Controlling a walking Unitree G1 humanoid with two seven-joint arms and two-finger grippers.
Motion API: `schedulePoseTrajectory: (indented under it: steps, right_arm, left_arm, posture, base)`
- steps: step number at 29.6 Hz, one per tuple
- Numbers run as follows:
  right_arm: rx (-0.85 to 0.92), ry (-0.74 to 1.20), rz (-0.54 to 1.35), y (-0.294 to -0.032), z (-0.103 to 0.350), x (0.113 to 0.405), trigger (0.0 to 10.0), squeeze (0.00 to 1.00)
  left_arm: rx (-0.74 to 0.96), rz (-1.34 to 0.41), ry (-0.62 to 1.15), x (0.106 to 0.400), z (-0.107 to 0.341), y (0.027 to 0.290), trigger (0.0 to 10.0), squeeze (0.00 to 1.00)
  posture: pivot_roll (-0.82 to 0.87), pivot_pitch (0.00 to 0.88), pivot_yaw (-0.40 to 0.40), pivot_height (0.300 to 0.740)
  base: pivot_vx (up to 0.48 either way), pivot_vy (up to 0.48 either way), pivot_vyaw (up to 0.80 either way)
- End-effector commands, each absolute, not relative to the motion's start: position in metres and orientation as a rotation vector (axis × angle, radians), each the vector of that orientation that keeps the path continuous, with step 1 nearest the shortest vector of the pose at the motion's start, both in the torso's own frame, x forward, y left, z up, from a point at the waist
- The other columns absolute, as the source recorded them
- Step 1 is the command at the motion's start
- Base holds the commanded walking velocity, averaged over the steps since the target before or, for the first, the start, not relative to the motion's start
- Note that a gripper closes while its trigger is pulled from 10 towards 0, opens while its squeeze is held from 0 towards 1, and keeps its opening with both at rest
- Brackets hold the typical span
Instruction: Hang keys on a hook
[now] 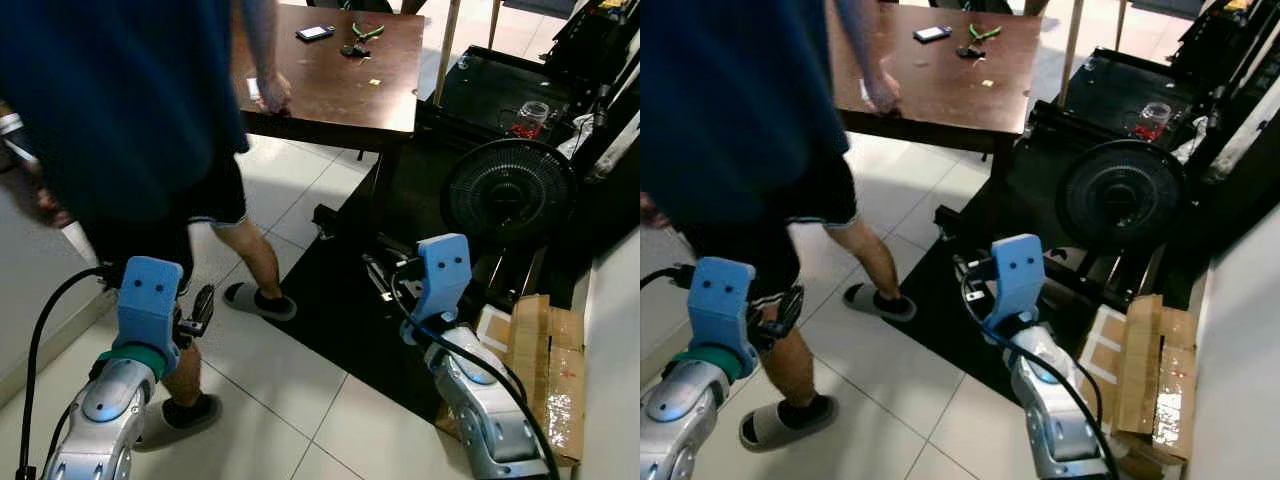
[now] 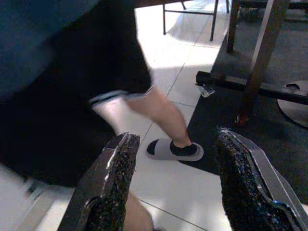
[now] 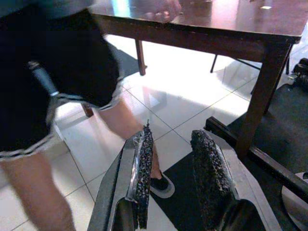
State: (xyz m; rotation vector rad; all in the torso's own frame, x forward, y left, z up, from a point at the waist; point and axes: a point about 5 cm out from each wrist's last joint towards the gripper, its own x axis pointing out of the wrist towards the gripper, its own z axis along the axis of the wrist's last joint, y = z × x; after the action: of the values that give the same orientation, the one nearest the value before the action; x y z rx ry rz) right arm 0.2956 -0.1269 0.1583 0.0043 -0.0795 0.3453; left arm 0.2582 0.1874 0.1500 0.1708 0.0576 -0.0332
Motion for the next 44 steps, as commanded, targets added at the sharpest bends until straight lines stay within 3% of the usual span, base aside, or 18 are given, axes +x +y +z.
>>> schedulePoseTrajectory:
  steps: [1, 44]
  right_arm:
    - [0.010, -0.068, 0.340, -0.1281, 0.1562, 0.2936, 10.0, 0.00]
    - [0.011, -0.064, 0.341, -0.1269, 0.1545, 0.2940, 10.0, 0.00]
  left_arm:
    - [0.174, -0.021, 0.066, 0.2567, 0.1498, 0.1893, 10.0, 0.00]
    - [0.181, -0.023, 0.072, 0.2574, 0.1478, 0.1903, 10.0, 0.00]
  posture:
    - [-0.08, 0.091, 0.088, 0.740]
    - [-0.08, 0.079, 0.092, 0.740]
  base:
    - [0.000, 0.000, 0.00]
    - [0.000, 0.000, 0.00]
